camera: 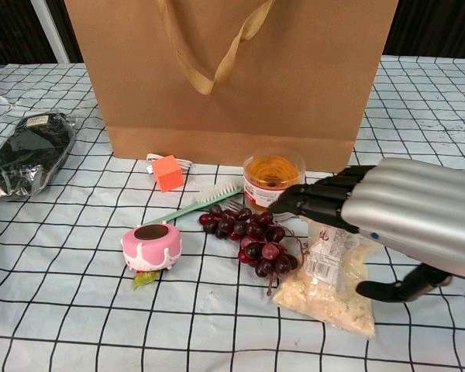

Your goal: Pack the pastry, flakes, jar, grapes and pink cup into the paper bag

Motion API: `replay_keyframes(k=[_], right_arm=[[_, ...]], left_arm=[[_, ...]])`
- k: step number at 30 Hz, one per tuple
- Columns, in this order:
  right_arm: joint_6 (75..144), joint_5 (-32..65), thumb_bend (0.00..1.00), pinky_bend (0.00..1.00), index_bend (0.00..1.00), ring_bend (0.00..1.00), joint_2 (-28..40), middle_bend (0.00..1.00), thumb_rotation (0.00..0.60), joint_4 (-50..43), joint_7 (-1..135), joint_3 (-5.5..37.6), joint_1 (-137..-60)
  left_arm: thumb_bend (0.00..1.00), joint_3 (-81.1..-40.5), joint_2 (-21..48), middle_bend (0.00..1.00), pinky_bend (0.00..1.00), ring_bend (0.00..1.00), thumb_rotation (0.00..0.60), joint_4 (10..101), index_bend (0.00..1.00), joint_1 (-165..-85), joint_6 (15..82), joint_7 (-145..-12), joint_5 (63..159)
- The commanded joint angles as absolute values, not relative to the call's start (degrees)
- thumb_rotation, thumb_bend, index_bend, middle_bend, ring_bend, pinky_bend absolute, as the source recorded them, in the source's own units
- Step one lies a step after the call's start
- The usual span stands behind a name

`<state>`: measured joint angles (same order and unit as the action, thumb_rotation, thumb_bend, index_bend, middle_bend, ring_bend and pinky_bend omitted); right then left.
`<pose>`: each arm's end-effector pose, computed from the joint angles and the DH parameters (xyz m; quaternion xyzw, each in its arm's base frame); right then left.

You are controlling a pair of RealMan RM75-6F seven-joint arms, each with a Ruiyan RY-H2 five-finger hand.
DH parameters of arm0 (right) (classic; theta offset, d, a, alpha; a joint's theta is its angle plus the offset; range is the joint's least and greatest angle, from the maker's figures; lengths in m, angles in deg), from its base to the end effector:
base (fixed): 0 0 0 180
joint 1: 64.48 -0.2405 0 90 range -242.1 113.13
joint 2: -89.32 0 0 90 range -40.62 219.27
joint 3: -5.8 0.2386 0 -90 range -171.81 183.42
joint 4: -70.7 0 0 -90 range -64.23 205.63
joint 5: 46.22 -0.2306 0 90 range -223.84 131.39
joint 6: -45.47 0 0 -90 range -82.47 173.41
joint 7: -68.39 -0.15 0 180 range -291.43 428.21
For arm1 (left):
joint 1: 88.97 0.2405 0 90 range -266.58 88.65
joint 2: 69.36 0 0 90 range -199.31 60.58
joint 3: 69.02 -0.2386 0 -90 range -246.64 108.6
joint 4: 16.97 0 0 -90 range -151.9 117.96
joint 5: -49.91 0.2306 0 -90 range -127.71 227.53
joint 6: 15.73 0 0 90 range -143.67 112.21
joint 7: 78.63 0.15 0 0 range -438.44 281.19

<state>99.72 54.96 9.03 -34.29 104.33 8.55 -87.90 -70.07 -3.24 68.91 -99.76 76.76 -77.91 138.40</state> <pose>-0.1133 -0.1948 -0.0280 0.8593 -0.1615 0.3656 0.3191 -0.2949 0.2045 0.1386 -0.6272 -0.2994 -0.4198 0.5837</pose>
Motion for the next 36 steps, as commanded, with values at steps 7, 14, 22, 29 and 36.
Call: replay_keyframes(k=[7,14,22,29,36], right_arm=[[96.9,51.1,0.20,0.22,0.06,0.14,5.5,0.06,0.600,-33.6,110.3,10.6,-90.7],[93.8,48.6,0.18,0.21,0.01,0.12,7.5,0.06,0.600,-35.2,116.6,10.2,-92.1],[93.0,48.0,0.17,0.21,0.00,0.12,9.9,0.06,0.600,-36.7,122.2,8.9,-92.9],[92.0,47.6,0.17,0.21,0.00,0.12,12.8,0.06,0.600,-38.3,124.3,8.4,-94.1],[91.4,46.1,0.17,0.21,0.00,0.12,12.4,0.06,0.600,-36.9,124.4,7.5,-94.8]], left_arm=[[0.01,-68.9,-3.6,0.12,0.09,0.02,0.600,69.7,0.17,-99.1,76.2,-77.8,137.2],[0.01,-68.4,-4.1,0.11,0.09,0.02,0.600,70.5,0.18,-98.8,75.0,-77.8,136.4],[0.01,-67.9,-4.2,0.11,0.09,0.02,0.600,71.1,0.18,-98.6,74.3,-77.3,136.2],[0.01,-67.5,-4.0,0.11,0.09,0.02,0.600,71.2,0.18,-98.5,73.7,-76.7,136.0],[0.01,-67.4,-3.8,0.11,0.09,0.02,0.600,71.4,0.18,-98.4,73.0,-76.1,136.2]])
